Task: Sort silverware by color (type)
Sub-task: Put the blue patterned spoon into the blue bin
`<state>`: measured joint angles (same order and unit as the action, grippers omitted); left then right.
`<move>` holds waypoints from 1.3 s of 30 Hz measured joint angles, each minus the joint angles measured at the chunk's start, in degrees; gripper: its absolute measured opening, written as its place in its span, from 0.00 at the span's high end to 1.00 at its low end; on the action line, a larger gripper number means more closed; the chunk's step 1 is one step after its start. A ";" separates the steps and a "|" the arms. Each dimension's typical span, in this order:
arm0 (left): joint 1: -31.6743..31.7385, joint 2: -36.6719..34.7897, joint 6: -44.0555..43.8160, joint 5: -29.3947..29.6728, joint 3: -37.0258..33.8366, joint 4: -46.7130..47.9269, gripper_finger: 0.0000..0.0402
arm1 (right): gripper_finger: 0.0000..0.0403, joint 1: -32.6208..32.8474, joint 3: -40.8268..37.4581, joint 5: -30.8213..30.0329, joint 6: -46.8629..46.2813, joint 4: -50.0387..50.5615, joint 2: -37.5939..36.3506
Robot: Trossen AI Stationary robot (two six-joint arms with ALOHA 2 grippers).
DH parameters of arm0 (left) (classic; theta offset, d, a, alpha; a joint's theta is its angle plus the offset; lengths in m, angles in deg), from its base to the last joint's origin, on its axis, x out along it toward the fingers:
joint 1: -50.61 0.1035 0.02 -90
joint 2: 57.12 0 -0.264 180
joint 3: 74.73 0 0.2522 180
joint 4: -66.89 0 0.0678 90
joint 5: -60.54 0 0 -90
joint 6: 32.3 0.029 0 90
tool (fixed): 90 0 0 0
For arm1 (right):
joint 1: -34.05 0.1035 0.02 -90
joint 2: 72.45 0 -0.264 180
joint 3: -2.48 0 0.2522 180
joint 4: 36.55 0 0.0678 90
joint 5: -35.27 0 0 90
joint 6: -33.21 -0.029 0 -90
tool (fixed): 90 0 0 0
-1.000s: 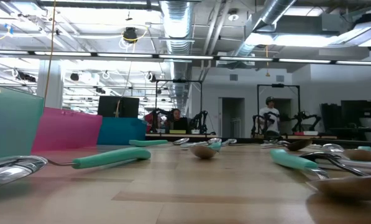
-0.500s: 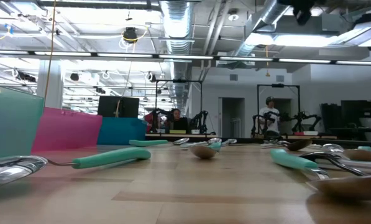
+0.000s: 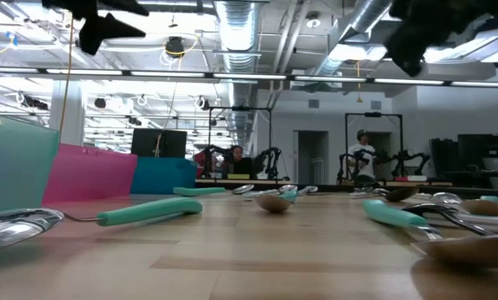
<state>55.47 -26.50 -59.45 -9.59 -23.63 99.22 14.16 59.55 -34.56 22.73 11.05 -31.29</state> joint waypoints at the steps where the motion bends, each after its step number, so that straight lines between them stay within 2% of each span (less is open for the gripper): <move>1: 0.00 -0.47 -0.40 -0.27 -0.87 -0.03 0.52 | 0.65 1.50 0.00 -1.56 -0.05 2.74 0.32; 5: -0.02 -1.94 -0.95 -1.21 -3.32 -0.13 0.52 | 0.65 7.78 0.01 -6.33 -3.46 11.63 1.17; 8: -0.02 -2.31 -2.38 -1.20 -4.02 0.27 0.52 | 0.65 12.96 0.02 -10.29 -10.51 18.70 1.48; 12: -0.02 -2.29 -2.38 -1.09 -4.02 0.16 0.52 | 0.65 19.22 0.02 -15.82 -26.51 27.60 1.95; 16: -0.02 -2.29 -2.50 0.34 -4.02 0.20 0.52 | 0.65 25.32 0.02 -17.28 -44.66 32.88 2.35; 22: -0.02 -2.29 -3.27 0.36 -4.02 0.41 0.52 | 0.65 35.98 0.02 -19.45 -66.98 33.54 3.75; 28: -0.02 -2.05 -2.90 0.36 -4.02 0.80 0.52 | 0.65 47.45 0.02 -20.36 -83.82 33.36 9.59; 33: -0.02 -2.04 -2.49 0.25 -4.02 1.60 0.52 | 0.65 55.60 0.02 -20.32 -93.36 28.63 16.52; 39: -0.02 -2.17 -2.04 0.07 -4.00 1.70 0.52 | 0.65 60.81 0.02 -20.38 -98.86 20.43 24.28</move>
<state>55.45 -28.67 -61.49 -9.52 -27.62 100.92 74.97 59.57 -54.94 -76.13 31.48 -7.02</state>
